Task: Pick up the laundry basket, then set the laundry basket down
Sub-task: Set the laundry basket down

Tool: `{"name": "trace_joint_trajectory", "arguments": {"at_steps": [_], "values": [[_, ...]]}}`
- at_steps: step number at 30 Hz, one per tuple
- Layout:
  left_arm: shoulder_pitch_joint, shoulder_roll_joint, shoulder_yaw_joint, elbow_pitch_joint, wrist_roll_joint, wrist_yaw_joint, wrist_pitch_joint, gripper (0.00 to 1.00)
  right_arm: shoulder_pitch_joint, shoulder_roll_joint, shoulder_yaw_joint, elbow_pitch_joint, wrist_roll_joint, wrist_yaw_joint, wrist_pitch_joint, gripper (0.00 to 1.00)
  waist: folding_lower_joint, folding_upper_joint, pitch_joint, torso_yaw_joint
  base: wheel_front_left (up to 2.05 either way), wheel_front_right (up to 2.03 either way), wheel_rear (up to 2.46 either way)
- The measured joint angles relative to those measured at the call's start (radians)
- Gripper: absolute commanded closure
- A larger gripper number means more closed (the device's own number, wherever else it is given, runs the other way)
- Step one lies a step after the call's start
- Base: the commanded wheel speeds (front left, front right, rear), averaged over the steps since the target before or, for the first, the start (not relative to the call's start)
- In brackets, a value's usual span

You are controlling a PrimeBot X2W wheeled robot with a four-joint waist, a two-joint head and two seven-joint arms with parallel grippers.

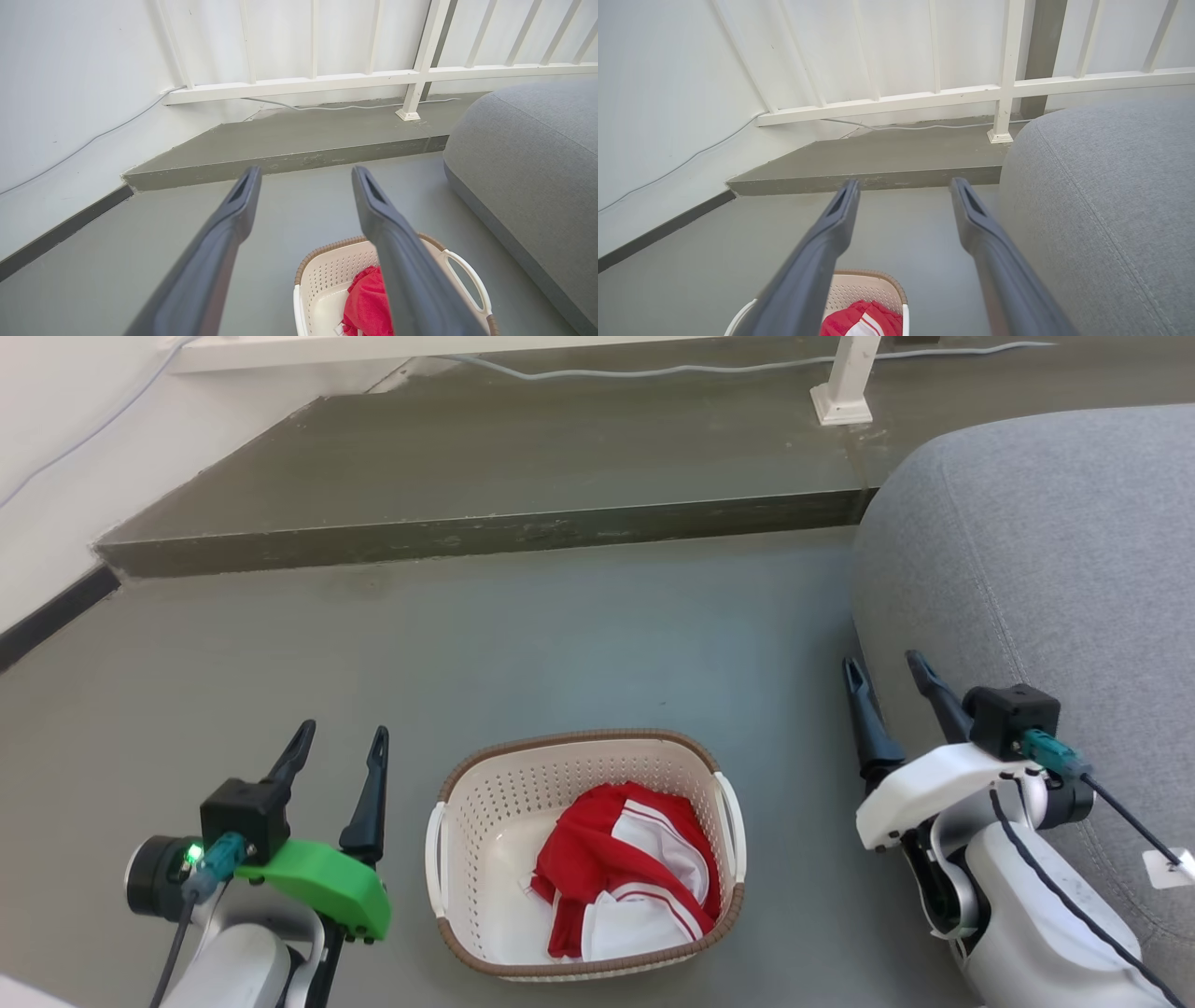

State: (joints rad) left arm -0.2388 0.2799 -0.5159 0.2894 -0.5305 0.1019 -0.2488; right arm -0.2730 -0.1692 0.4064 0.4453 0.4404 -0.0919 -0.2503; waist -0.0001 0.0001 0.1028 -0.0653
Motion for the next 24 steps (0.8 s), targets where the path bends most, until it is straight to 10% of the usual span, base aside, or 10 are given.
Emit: {"name": "trace_joint_trajectory", "arguments": {"at_steps": [24], "values": [[0.228,-0.014,0.163,-0.176,0.088,0.022,0.0,0.0,0.176,-0.016,-0.053,-0.199,-0.064,-0.024,0.0,0.0,0.0,0.0,-0.021,-0.005,0.0,0.0,0.0]]}}
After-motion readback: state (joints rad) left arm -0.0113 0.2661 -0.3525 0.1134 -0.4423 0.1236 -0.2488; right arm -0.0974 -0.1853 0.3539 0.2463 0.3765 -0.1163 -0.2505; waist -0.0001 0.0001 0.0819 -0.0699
